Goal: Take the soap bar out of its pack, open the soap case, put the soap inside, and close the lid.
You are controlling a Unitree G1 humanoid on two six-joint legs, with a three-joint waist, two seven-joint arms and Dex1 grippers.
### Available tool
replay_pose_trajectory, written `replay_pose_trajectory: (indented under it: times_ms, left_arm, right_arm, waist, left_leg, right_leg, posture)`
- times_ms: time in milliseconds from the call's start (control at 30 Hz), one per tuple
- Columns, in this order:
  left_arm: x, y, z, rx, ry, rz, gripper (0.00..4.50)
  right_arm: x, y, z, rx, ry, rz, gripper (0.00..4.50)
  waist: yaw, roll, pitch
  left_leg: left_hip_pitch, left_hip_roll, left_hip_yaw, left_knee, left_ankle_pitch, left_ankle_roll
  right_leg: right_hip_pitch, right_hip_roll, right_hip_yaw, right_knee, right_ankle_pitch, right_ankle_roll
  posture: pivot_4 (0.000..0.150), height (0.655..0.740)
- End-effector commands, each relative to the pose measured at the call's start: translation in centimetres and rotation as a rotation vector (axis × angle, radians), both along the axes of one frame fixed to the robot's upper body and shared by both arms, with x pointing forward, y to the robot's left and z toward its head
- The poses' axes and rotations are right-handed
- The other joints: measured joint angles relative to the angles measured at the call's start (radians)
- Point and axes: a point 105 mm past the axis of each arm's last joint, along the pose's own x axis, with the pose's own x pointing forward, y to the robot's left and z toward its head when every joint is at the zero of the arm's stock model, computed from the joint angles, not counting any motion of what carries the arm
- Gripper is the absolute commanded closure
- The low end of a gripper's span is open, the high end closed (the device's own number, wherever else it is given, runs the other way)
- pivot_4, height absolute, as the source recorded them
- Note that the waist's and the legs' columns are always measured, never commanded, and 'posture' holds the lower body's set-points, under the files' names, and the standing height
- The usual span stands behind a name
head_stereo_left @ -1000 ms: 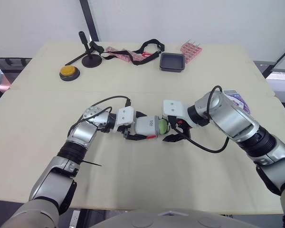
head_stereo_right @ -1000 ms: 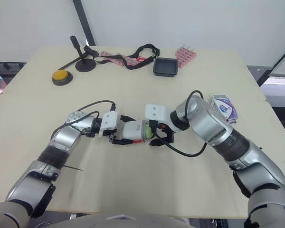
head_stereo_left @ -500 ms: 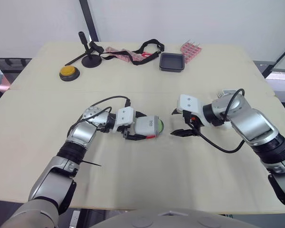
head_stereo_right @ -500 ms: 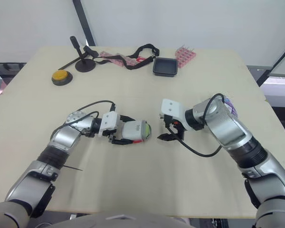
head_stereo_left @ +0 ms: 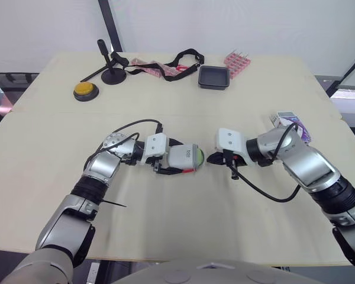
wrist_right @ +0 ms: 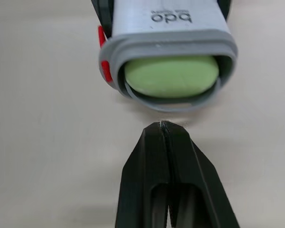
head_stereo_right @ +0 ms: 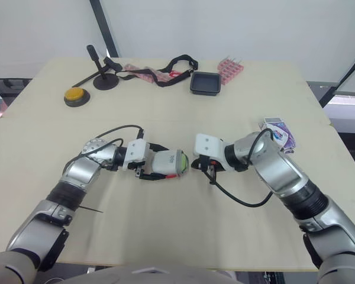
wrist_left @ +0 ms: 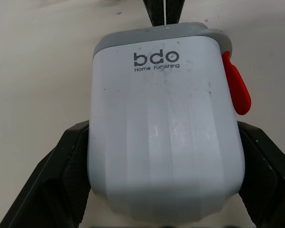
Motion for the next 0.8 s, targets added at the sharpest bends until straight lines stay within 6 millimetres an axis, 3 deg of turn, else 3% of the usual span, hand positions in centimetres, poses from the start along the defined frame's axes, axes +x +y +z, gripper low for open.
replay_pose_trajectory:
  times_ms: [33, 567, 800]
  left_arm:
    - [0.2, -0.4, 1.3, -0.024, -0.051, -0.013, 1.02]
    - [0.2, -0.8, 1.3, -0.035, -0.052, -0.007, 1.02]
    - [0.7, 0.0, 1.7, -0.059, -0.099, 0.027, 1.02]
  right_arm:
    - [0.2, 0.8, 1.1, 0.006, -0.057, 0.035, 4.48]
    - [0.3, 1.8, 1.1, -0.029, -0.074, 0.089, 4.48]
    - [1.0, -3.2, 1.7, 0.068, 0.022, -0.129, 4.48]
  waist:
    - [0.000, 0.000, 0.000]
    - [0.000, 0.000, 0.000]
    - [0.011, 0.000, 0.000]
  left_leg:
    - [0.000, 0.000, 0.000, 0.000, 0.000, 0.000]
    - [0.000, 0.000, 0.000, 0.000, 0.000, 0.000]
    - [0.000, -0.001, 0.000, 0.000, 0.000, 0.000]
  right_leg:
    - [0.000, 0.000, 0.000, 0.000, 0.000, 0.000]
    - [0.000, 0.000, -0.001, 0.000, 0.000, 0.000]
    - [0.000, 0.000, 0.001, -0.001, 0.000, 0.000]
  posture:
    - [0.150, 0.7400]
    - [0.150, 0.7400]
    - [0.150, 0.7400]
